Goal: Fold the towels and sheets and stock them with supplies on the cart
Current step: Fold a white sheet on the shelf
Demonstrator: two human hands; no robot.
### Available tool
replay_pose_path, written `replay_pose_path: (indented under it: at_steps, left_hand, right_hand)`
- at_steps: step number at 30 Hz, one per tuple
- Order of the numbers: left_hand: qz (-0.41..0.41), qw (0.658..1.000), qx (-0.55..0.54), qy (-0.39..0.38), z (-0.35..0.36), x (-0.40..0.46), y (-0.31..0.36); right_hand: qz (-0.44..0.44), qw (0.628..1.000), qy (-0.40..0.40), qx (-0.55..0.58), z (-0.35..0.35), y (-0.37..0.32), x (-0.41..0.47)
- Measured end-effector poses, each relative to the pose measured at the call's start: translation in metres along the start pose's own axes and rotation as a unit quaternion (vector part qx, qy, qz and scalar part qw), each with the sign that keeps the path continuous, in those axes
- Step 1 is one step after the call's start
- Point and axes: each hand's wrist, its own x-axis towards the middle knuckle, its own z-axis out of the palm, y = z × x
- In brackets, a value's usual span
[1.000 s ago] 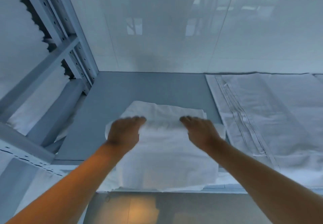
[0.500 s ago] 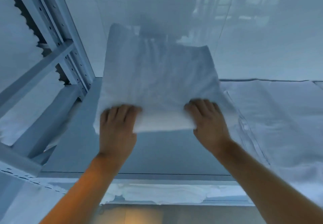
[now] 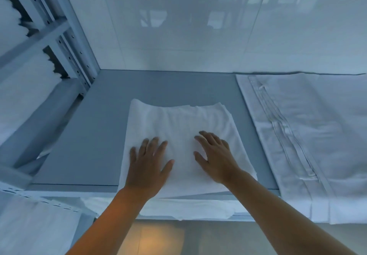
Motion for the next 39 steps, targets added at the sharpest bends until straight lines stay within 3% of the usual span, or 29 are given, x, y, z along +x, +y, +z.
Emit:
replay_pose_path:
  at_steps: [3, 10, 16, 21, 24, 27, 30, 34, 37, 39]
  left_hand:
    - [-0.009, 1.000, 0.020, -0.010, 0.017, -0.001, -0.006]
    - [0.013, 1.000, -0.015, -0.020, 0.026, 0.000, -0.018]
    - [0.047, 0.998, -0.005, -0.040, 0.014, 0.039, -0.041]
    - [-0.074, 0.997, 0.014, -0.021, 0.016, 0.031, -0.004]
    - [-0.119, 0.991, 0.017, -0.061, 0.017, -0.002, 0.027]
    - [-0.045, 0.998, 0.032, -0.010, -0.003, 0.007, 0.006]
    - [0.028, 0.995, 0.092, 0.002, -0.022, 0.048, -0.046]
    - [0.005, 0.995, 0.046, -0.093, -0.016, 0.083, -0.103]
    - [-0.068, 0.994, -0.051, -0.070, -0.003, 0.076, -0.107]
    - [-0.116, 0.991, -0.049, -0.045, -0.001, 0.062, -0.101]
  right_hand:
    - [0.039, 0.999, -0.031, -0.014, 0.020, 0.008, 0.009]
    - [0.062, 0.998, 0.020, -0.003, 0.041, 0.008, -0.005]
    - [0.095, 0.995, 0.017, -0.001, 0.045, -0.001, 0.020]
    - [0.029, 0.997, -0.048, -0.050, 0.016, 0.015, 0.057]
    - [0.119, 0.988, -0.067, -0.078, 0.010, -0.006, 0.051]
    - [0.193, 0.980, -0.043, 0.016, 0.035, -0.064, 0.016]
    - [0.202, 0.979, 0.003, 0.015, 0.056, -0.091, -0.006]
    - [0.161, 0.986, 0.048, -0.011, 0.064, -0.082, 0.004]
    - [0.089, 0.995, 0.023, -0.026, 0.062, -0.055, 0.023]
    - [0.025, 0.998, -0.018, -0.050, 0.048, -0.030, 0.048]
